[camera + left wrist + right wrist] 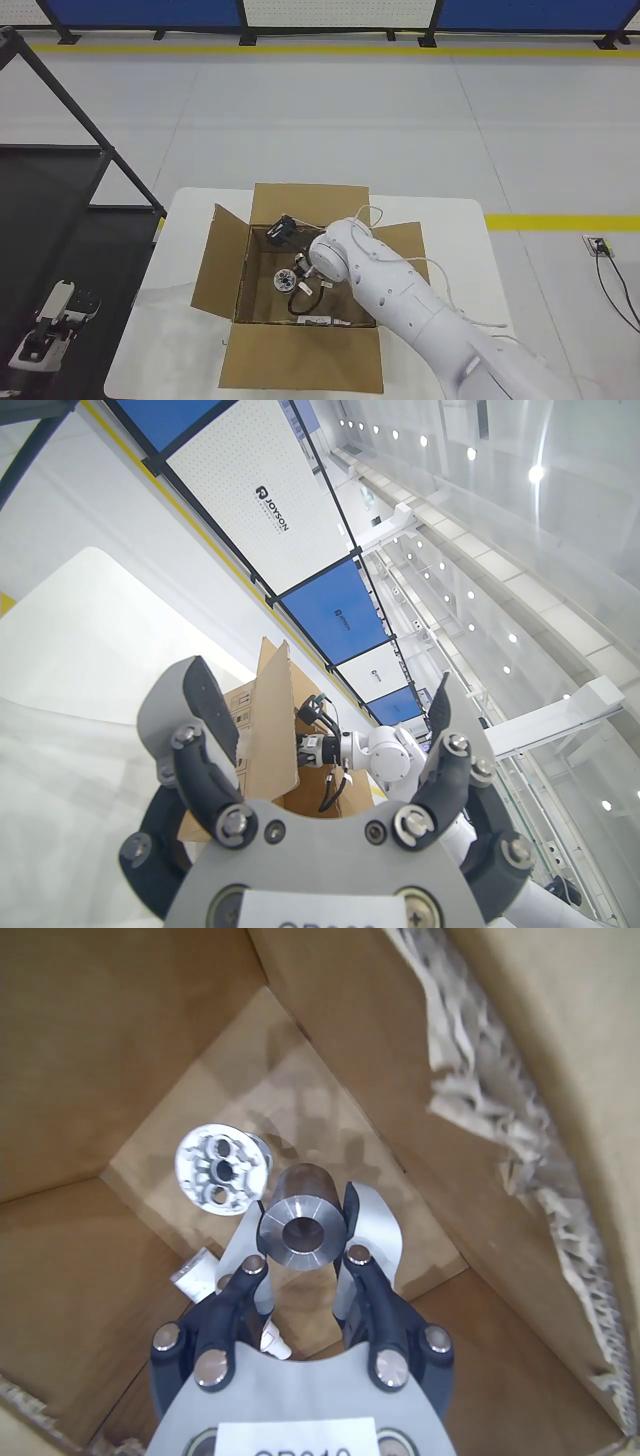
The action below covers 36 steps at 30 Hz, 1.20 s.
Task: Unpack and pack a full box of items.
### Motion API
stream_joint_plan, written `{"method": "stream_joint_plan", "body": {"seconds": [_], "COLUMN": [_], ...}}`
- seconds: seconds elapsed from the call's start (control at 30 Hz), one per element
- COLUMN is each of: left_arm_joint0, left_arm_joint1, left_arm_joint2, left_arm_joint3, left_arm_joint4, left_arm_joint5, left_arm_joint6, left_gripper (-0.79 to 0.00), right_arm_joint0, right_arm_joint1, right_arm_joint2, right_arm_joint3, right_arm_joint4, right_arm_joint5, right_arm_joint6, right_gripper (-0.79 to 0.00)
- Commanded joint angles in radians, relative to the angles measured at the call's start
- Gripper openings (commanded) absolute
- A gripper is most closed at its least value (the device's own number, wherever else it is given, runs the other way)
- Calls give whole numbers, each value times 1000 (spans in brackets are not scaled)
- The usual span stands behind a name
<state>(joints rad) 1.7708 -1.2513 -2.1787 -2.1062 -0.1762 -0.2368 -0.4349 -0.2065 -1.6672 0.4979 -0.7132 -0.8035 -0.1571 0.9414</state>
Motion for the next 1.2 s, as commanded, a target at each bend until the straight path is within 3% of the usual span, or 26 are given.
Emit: {"method": "stream_joint_plan", "body": {"seconds": [0.0, 0.17, 0.37, 0.63, 0.73, 0.87, 1.17], "left_arm_joint0": [0, 0, 0, 0, 0, 0, 0], "left_arm_joint1": [0, 0, 0, 0, 0, 0, 0], "left_arm_joint2": [0, 0, 0, 0, 0, 0, 0], "left_arm_joint3": [0, 0, 0, 0, 0, 0, 0], "left_arm_joint4": [0, 0, 0, 0, 0, 0, 0], "left_arm_joint5": [0, 0, 0, 0, 0, 0, 0], "left_arm_joint6": [0, 0, 0, 0, 0, 0, 0], "left_gripper": [0, 0, 0, 0, 0, 0, 0], "right_arm_joint0": [-22, -131, -366, -633, -688, -710, -662], "right_arm_joint1": [28, 116, 220, 288, 297, 305, 316], "right_arm_joint2": [27, 137, 347, 647, 722, 808, 943], "right_arm_joint3": [-91, -389, -831, -1196, -1243, -1205, -900], "right_arm_joint4": [-31, -156, -417, -661, -709, -728, -655], "right_arm_joint5": [24, 93, 234, 361, 382, 379, 317], "right_arm_joint6": [32, 96, 138, 149, 169, 204, 234], "right_gripper": [-785, -785, -785, -785, -785, -785, -785]}}
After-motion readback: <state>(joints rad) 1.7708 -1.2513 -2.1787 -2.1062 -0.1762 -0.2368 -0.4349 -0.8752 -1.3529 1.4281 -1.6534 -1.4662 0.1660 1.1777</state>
